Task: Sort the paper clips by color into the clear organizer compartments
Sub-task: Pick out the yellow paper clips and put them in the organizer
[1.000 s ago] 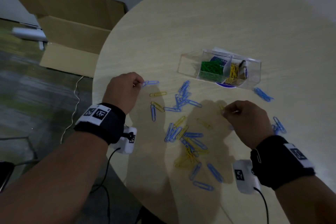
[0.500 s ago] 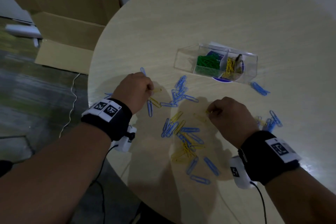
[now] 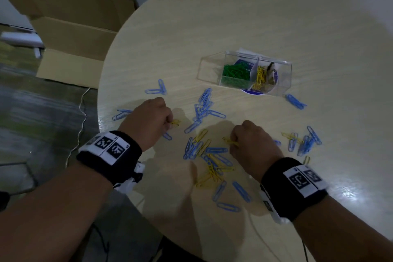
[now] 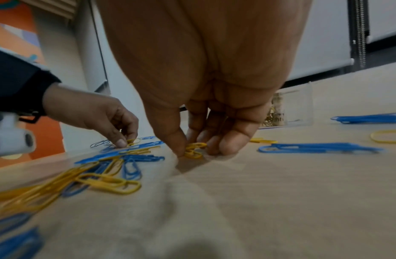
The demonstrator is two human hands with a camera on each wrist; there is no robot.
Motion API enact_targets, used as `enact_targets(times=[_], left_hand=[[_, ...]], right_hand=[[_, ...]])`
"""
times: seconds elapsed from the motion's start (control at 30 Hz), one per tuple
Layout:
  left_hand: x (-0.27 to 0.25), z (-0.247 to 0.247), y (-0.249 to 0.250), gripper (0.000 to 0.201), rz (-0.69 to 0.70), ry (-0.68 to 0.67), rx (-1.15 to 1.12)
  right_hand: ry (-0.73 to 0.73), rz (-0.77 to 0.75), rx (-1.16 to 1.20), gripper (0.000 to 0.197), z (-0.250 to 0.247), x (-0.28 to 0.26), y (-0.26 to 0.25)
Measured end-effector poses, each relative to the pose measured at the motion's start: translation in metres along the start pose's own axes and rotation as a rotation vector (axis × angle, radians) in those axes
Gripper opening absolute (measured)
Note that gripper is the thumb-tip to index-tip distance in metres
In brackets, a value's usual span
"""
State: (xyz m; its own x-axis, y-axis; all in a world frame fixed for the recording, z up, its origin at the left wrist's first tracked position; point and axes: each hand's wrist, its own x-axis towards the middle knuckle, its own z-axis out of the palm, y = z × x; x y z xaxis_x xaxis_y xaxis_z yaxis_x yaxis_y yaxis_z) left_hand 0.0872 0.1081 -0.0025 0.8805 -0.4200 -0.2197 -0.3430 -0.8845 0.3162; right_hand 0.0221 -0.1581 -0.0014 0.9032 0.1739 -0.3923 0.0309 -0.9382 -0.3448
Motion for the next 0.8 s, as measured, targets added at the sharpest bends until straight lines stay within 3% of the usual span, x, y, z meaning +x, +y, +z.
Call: enact_targets(times=[0.2, 0.37, 0.47, 0.67, 0.8], left_hand=[[-0.004, -0.002, 0.003, 0.007, -0.018, -0.031, 0.025], [-0.003, -0.004, 0.031, 0.016, -0.122, 0.138, -0.241], [0.001, 0.005, 0.06, 0.015, -0.166, 0.114, -0.359], [0.005, 0.027, 0.075, 0.016, -0.179, -0.003, -0.159], [0.003, 0.028, 0.079, 0.017, -0.149, -0.012, -0.094]], right_hand=[[-0.005, 0.027, 0.115, 0.015, 0.003, -0.01, 0.001], [0.008, 0.0, 0.115, 0.014, 0.006, -0.016, 0.004], [0.004, -0.023, 0.153, 0.012, 0.0, -0.017, 0.01], [0.151, 0.126, 0.183, 0.007, -0.027, 0.005, 0.042], [0.137, 0.172, 0.133, 0.011, -0.032, 0.019, 0.053]])
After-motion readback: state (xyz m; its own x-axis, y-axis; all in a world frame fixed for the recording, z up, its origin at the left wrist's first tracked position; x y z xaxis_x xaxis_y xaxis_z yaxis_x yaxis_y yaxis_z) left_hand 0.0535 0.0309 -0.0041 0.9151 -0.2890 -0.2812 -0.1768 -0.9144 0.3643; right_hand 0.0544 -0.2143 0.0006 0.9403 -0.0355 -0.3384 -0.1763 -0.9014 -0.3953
